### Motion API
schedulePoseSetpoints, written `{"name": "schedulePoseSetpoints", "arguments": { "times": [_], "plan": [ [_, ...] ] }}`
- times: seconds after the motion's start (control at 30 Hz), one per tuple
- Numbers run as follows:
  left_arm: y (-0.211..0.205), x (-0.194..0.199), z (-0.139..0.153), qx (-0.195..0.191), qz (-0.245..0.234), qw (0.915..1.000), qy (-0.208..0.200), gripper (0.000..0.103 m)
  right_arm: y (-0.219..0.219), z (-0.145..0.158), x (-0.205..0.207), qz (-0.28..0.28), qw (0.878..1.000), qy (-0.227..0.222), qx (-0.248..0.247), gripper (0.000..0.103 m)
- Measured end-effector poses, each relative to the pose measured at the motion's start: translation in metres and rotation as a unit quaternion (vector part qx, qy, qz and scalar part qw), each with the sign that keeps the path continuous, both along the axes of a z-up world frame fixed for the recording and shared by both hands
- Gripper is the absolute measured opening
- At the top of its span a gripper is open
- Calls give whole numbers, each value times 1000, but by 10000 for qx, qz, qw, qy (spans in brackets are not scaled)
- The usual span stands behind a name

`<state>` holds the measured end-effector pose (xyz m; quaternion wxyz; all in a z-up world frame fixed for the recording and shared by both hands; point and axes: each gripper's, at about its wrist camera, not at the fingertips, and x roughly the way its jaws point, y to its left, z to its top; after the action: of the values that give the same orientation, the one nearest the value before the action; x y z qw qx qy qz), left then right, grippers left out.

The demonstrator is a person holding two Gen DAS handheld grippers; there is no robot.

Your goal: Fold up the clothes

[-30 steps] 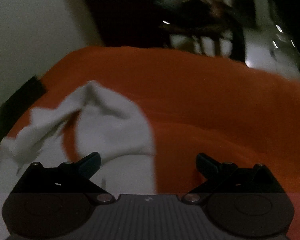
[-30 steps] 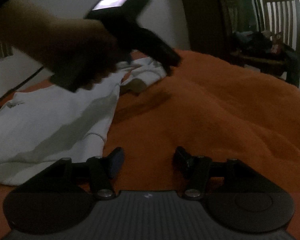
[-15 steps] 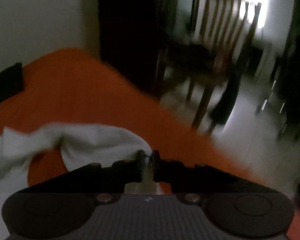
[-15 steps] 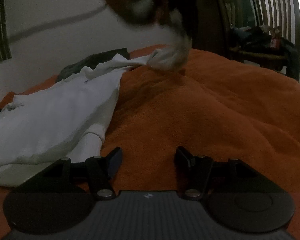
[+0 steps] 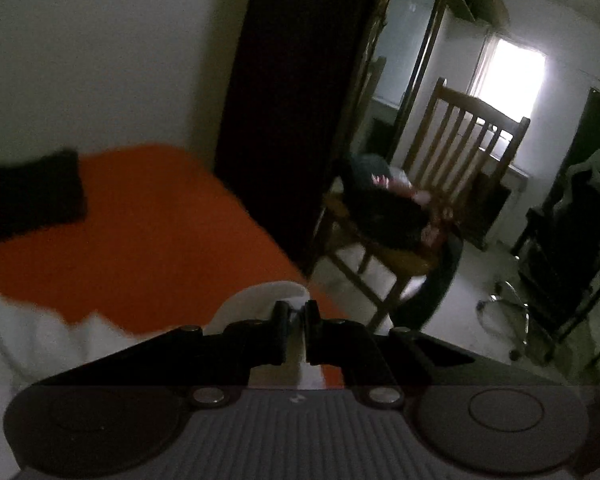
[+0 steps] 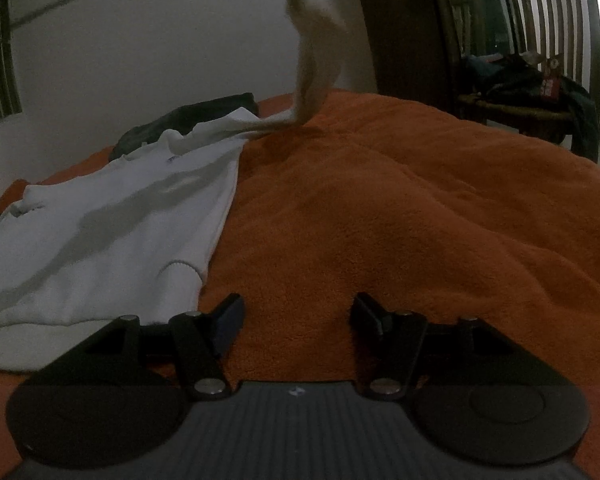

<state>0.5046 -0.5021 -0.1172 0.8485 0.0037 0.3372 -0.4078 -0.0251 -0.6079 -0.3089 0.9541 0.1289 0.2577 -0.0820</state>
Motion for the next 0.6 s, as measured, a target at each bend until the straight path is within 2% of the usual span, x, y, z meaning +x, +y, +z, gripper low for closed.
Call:
{"name": "schedulePoseSetpoints", "arguments": {
  "times": [0.07,0.13,0.17,0.2,0.27,0.33,0.37,0.43,0.47,0.53,0.6],
  "plan": [
    [21,-17,-26,80,-359,9986,388,8,0,0,-1,2,10000,-9,23,65],
    [33,-31,-54,271,-904,9918,860,17,-1,1,-2,14,10000,-20,49,65],
    [39,-38,-68,364,-1164,9866,1087,38,-1,1,-2,21,10000,-24,63,66],
    [45,-45,-74,400,-1171,9857,1147,71,-1,2,-3,26,10000,-24,74,66],
    [60,-52,-76,295,-816,9913,985,101,2,2,-3,34,10000,-16,73,67],
    [59,-43,-67,333,-463,9951,804,103,3,2,-3,40,10000,-11,68,68],
    [55,-33,-62,498,-314,9958,703,103,3,2,-4,43,10000,-10,68,68],
    [46,-17,-45,1095,188,9935,254,103,3,2,-4,44,10000,-11,86,68],
    [41,-11,-37,1415,488,9887,-6,103,3,3,-5,44,9999,-13,100,68],
    [38,9,-17,1998,1019,9739,-360,103,3,3,-6,47,9999,-31,145,68],
    [39,29,-8,2283,1538,9605,-408,103,2,3,-8,55,9997,-90,233,68]
  ]
}}
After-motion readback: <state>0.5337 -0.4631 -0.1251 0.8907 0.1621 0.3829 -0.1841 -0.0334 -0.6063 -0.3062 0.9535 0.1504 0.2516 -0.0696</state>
